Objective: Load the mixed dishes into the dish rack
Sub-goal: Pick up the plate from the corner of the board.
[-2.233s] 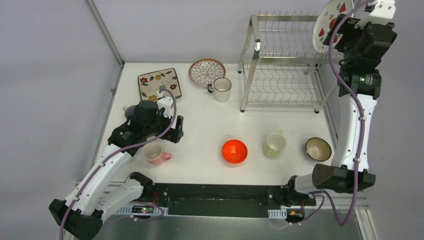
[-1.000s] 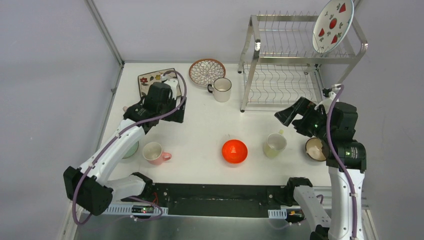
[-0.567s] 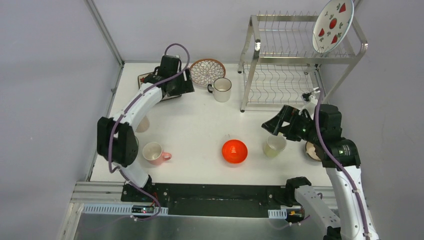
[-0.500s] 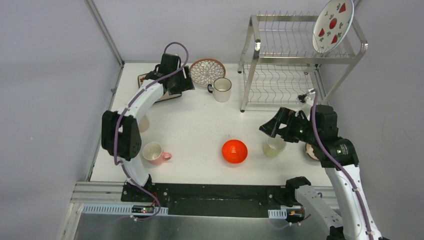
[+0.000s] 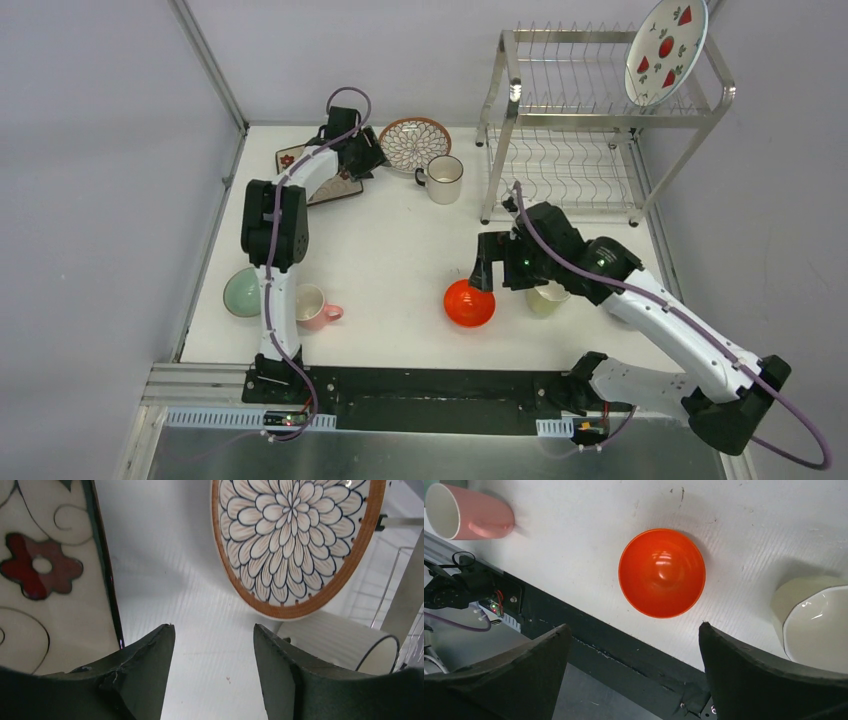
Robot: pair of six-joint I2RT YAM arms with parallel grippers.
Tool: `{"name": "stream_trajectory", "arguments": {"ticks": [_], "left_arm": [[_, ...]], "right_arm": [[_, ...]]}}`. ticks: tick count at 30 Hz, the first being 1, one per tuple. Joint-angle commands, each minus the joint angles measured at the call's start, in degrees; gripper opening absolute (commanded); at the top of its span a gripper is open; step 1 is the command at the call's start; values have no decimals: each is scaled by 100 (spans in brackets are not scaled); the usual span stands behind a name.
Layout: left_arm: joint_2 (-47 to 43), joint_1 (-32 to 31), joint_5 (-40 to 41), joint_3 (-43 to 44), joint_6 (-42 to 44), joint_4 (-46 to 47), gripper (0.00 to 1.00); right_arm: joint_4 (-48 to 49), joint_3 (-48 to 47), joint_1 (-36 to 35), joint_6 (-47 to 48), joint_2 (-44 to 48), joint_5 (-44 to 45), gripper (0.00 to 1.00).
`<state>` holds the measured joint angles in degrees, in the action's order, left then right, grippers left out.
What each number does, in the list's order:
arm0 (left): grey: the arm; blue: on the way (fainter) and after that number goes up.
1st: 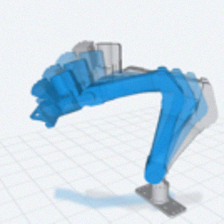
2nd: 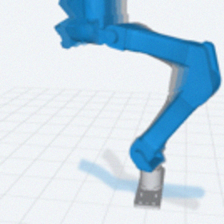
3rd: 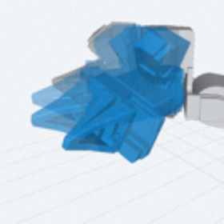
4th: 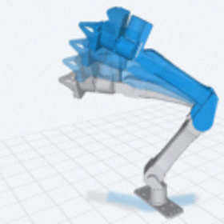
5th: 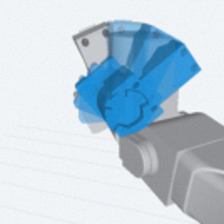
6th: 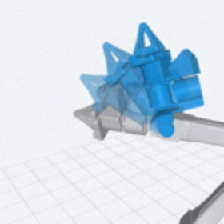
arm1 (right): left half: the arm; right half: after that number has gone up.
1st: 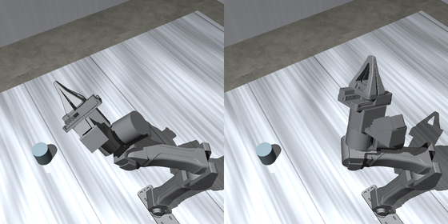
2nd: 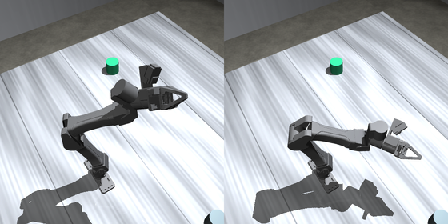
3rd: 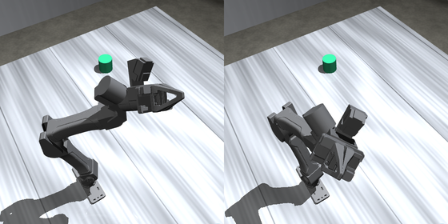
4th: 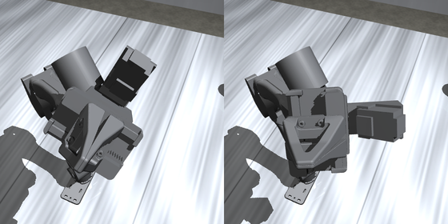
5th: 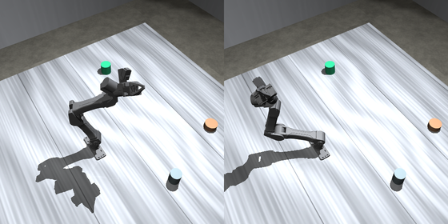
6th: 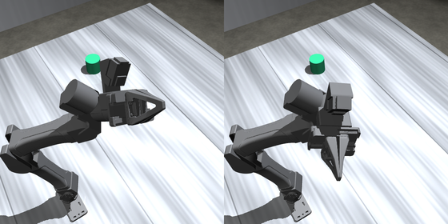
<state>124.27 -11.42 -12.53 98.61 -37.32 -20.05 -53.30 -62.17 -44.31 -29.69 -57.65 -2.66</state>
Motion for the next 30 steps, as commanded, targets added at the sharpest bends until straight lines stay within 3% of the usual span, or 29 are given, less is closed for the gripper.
{"name": "stream_trajectory", "arguments": {"ticks": [1, 17, 30], "left_arm": [[250, 127, -47, 498, -280, 498, 60], [1216, 175, -125, 763, -1290, 1234, 47], [1616, 63, -97, 1227, -1467, 1311, 41]], "right_arm": [[264, -511, -258, -85, -235, 588, 100], [428, -629, -281, 41, -336, 981, 100], [521, -489, -286, 27, -82, 1181, 100]]}}
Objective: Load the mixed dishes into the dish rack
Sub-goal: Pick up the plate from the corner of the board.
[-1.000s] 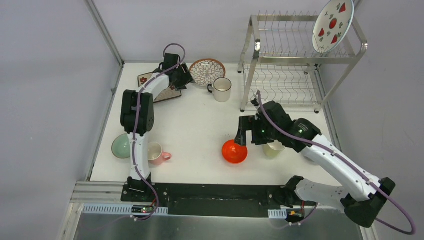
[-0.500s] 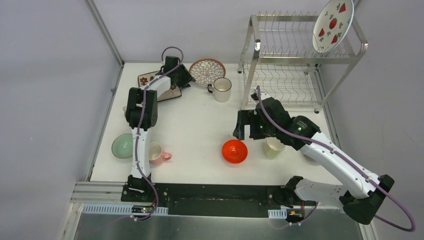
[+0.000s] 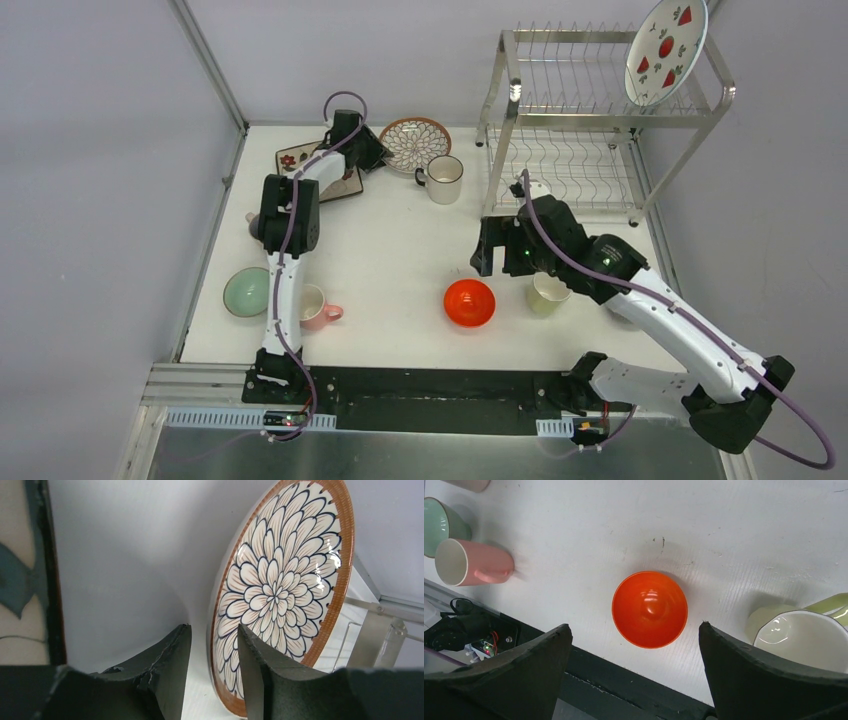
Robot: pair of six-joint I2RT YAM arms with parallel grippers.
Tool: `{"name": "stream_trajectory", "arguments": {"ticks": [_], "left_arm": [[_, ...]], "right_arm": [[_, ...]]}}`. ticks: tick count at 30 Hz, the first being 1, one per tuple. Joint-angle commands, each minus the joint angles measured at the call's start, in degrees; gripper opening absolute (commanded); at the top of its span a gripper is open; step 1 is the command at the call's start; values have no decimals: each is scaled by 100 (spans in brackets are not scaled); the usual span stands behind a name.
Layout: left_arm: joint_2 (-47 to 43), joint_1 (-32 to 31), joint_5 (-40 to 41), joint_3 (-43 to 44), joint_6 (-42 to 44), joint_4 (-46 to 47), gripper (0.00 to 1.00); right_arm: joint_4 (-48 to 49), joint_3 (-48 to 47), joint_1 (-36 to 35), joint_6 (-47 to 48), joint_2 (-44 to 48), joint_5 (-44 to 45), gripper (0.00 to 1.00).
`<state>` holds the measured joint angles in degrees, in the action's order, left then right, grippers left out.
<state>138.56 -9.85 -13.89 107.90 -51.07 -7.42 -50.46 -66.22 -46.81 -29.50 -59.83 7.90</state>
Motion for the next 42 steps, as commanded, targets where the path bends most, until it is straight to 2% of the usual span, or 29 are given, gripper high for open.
{"name": "stream_trajectory", "arguments": {"ticks": [1, 6, 16, 28, 42], "left_arm": [[220, -104, 23, 340, -131, 46, 41], [261, -123, -16, 382, -228, 42, 36], [-363, -82, 211, 270, 42, -78, 1], [-1429, 141, 397, -56, 15, -227, 0], [-3114, 652, -78, -1387, -112, 82, 0]], "right_arm": [[246, -80, -37, 6, 143, 101, 100], [308, -67, -35, -22, 179, -141, 100], [403, 66, -32, -78, 456, -245, 100], [388, 366, -32, -569, 618, -21, 100], [351, 372, -65, -811, 596, 163, 100]]}}
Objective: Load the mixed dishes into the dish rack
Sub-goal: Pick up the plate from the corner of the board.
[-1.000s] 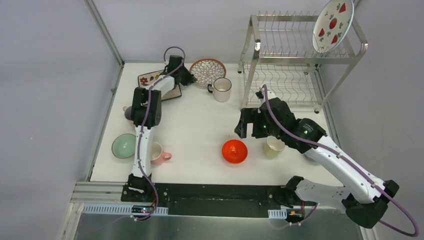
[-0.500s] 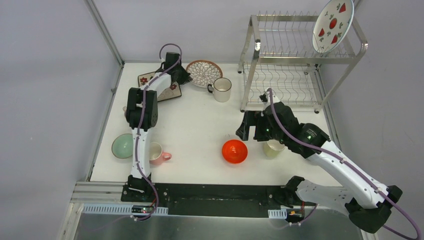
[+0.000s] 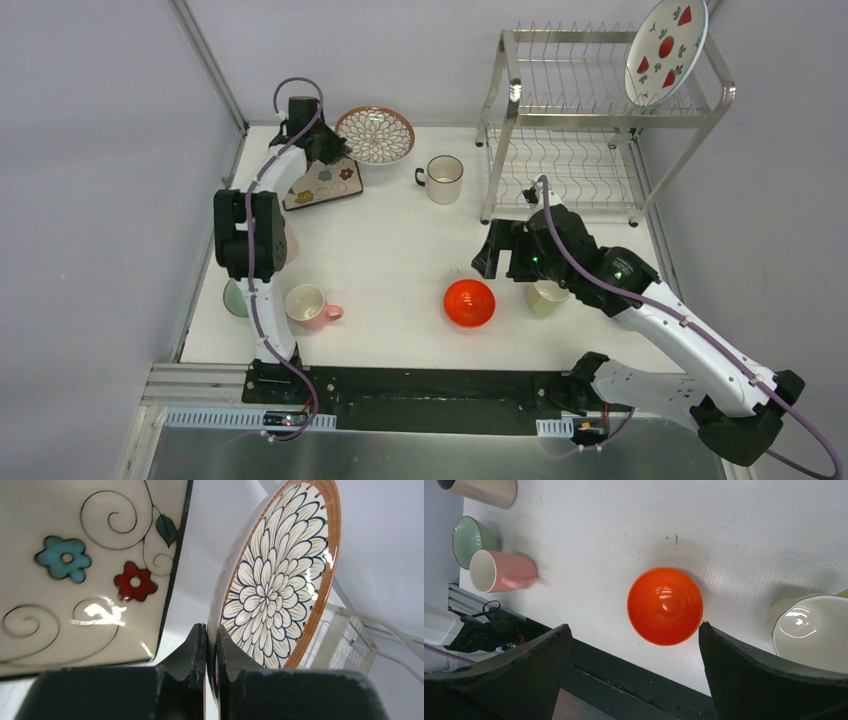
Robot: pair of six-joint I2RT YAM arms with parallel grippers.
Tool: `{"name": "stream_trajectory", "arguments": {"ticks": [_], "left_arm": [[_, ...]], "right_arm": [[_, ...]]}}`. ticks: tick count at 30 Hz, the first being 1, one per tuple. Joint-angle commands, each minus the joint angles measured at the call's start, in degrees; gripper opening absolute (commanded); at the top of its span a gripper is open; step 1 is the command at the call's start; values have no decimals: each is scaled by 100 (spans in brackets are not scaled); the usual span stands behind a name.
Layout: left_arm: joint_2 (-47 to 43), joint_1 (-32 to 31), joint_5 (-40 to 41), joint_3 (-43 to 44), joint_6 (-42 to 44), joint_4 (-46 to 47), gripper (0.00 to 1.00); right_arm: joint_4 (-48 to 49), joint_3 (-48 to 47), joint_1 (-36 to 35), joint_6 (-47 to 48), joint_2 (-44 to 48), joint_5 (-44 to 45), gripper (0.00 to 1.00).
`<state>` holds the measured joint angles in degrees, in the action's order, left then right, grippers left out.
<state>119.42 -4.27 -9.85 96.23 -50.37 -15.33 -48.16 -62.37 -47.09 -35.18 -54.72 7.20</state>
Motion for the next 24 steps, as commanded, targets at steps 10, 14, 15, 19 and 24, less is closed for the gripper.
{"name": "stream_trajectory", "arguments": {"ticks": [10, 14, 15, 19, 24], "left_arm": [[-2850, 392, -1091, -1805, 166, 927, 0], [-3533, 392, -1562, -2489, 320, 879, 0], [-3707, 392, -1697, -2634, 370, 814, 0], [-4531, 392, -1974, -3328, 543, 608, 0], [-5493, 392, -2383, -3977, 900, 253, 0]], "right_arm": [[609, 67, -55, -604, -18, 570, 100], [1011, 50, -55, -675, -73, 309, 100], [1127, 54, -55, -703, -84, 221, 100], [1500, 111, -55, -716, -149, -83, 95], [1688, 98, -55, -803, -443, -371, 83]]}}
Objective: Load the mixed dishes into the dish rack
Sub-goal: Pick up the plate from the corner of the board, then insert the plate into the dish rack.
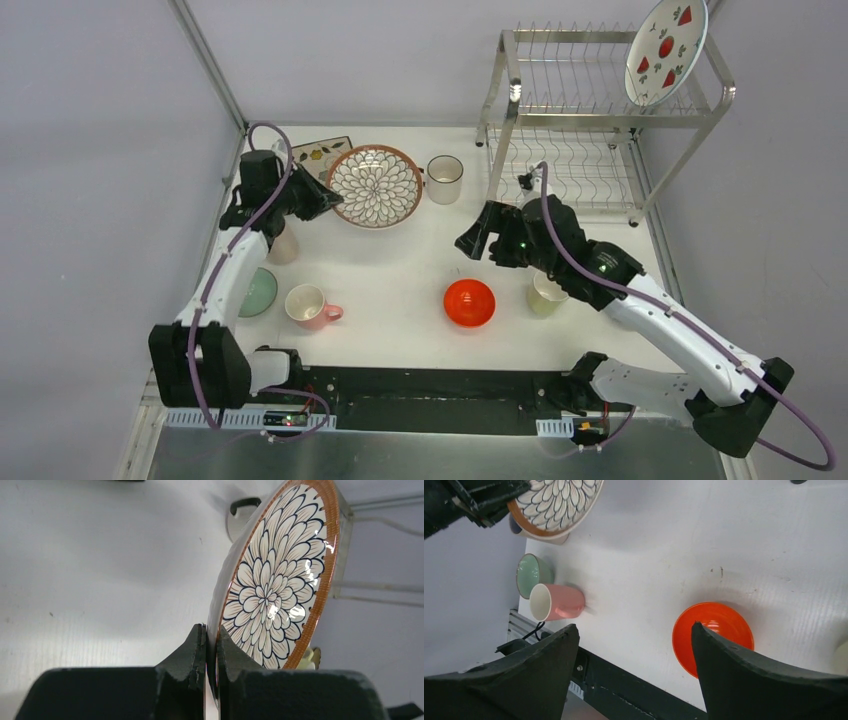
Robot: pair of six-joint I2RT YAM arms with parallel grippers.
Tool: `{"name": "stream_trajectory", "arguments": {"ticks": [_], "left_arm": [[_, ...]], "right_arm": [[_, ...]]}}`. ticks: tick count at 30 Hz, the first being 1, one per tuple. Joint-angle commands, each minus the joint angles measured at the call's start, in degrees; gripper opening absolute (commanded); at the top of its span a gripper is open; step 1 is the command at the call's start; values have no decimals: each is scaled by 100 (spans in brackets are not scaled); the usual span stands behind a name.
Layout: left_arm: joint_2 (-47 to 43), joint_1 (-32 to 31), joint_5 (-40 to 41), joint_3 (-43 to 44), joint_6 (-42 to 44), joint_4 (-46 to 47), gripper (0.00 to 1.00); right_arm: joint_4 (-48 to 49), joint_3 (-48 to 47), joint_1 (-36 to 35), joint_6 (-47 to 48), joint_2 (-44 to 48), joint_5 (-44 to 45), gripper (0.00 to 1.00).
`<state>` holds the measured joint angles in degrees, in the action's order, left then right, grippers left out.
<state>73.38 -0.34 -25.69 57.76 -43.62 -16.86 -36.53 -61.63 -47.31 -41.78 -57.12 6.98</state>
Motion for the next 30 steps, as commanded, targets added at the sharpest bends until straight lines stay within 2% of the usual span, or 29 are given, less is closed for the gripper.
{"name": "stream_trajectory", "arguments": {"ticks": [1, 3, 7, 12, 13, 14, 25, 30], "left_arm": [[-1022, -1, -888, -182, 324, 192, 0], [-1220, -1, -1188, -351, 467, -93, 0], [-1500, -30, -2049, -815, 591, -102, 0], [-1726, -108, -2629, -1152, 975, -166, 0], [-1743, -145, -2690, -1181, 1056, -180, 0], [-1743, -187, -2734, -1191, 1132, -193, 0], [-1539, -676, -3225, -956, 1764, -179, 0], [-1468, -758, -3186, -912, 1839, -180, 0]], "right_arm": [[610, 27, -33, -150, -268, -466, 79], [760, 32, -35, -178, -418, -634, 70], [954, 21, -33, -207, -580, -646, 61], [1218, 38, -33, -207, -720, -646, 61], [1231, 18, -31, -241, -754, -871, 56], [1228, -3, -27, -251, -802, -867, 55], [1130, -144, -9, -296, -1244, -871, 54], [1064, -49, 119, -229, -1094, -868, 35]]}}
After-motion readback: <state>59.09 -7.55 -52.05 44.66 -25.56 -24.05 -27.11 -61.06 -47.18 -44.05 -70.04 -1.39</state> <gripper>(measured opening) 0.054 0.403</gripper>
